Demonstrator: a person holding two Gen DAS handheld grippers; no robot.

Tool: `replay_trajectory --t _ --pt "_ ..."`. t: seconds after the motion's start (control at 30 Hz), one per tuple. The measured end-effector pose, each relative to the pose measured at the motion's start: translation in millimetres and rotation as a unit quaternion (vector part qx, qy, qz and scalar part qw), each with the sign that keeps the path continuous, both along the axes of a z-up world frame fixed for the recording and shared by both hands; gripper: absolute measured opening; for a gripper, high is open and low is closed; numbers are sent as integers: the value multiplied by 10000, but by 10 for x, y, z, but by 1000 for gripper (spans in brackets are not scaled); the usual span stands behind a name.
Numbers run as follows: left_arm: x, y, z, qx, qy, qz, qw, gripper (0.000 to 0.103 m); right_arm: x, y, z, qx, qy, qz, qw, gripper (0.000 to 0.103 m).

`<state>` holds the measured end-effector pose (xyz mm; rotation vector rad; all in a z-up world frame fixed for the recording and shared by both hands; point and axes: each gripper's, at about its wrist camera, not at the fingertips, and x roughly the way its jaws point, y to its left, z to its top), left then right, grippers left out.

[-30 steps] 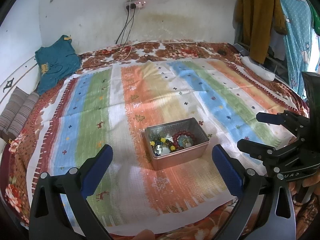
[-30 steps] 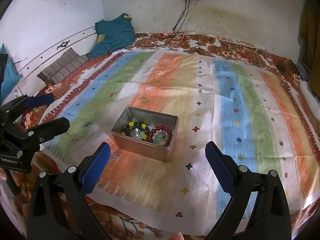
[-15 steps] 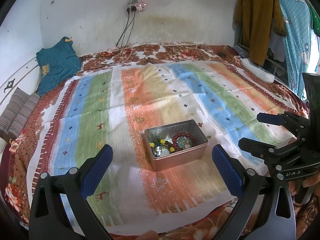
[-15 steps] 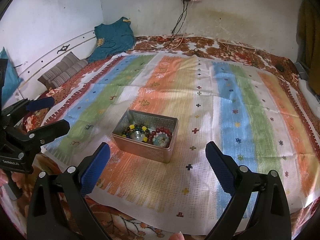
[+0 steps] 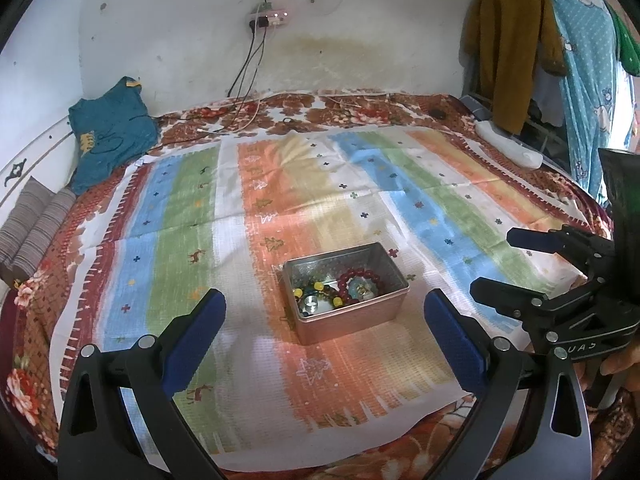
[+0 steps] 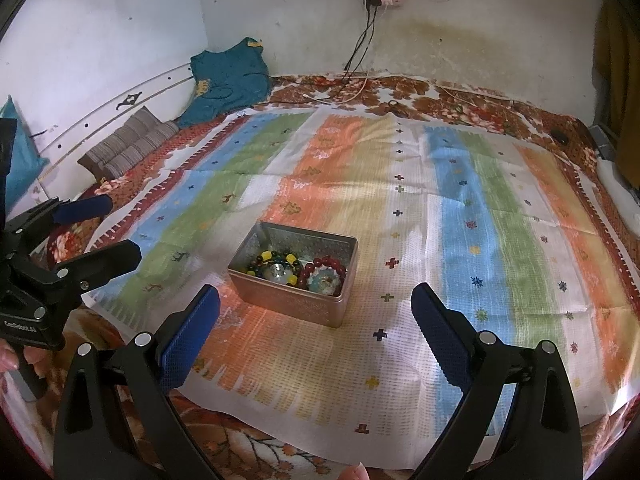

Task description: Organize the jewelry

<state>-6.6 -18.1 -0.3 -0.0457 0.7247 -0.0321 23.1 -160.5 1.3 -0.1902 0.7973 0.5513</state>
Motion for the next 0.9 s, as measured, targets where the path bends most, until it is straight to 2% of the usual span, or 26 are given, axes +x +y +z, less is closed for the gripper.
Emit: replay_trajectory --t 0.9 --pt "-26 -32 9 53 -73 -14 10000 97 -38 1 3 -3 -53 4 10000 97"
